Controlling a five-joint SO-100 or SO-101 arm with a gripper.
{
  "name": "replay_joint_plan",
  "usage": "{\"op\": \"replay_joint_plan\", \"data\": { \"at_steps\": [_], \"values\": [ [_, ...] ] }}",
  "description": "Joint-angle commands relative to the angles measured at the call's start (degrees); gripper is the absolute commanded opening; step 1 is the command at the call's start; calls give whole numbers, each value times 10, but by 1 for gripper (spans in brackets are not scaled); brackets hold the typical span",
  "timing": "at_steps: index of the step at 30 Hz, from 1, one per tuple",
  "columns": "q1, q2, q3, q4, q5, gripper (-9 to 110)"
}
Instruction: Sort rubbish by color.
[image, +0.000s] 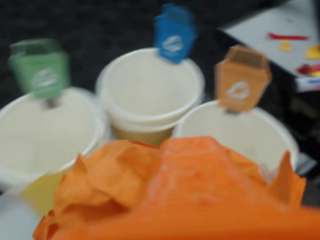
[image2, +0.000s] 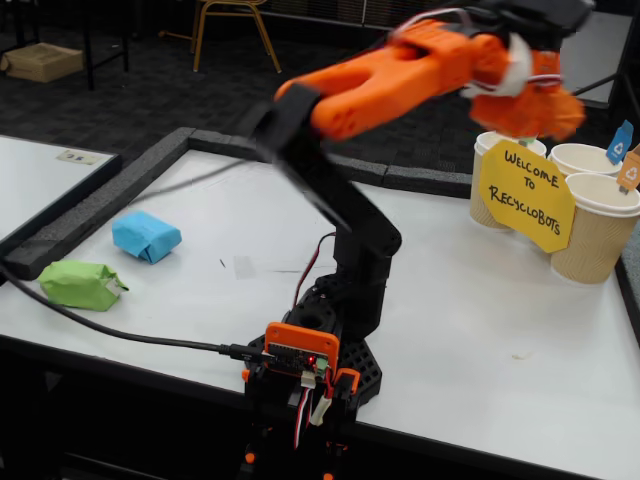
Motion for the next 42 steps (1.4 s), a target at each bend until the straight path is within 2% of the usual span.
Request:
{"op": "replay_joint_plan", "data": {
  "at_steps": [1, 13, 26, 42],
  "values": [
    [42, -76, -158, -27, -5, 1],
    [61, -228, -294, -37, -5, 2],
    [62, -243, -238, -78, -5, 12],
    [62, -239, -206, -82, -2, 15]
  ]
}}
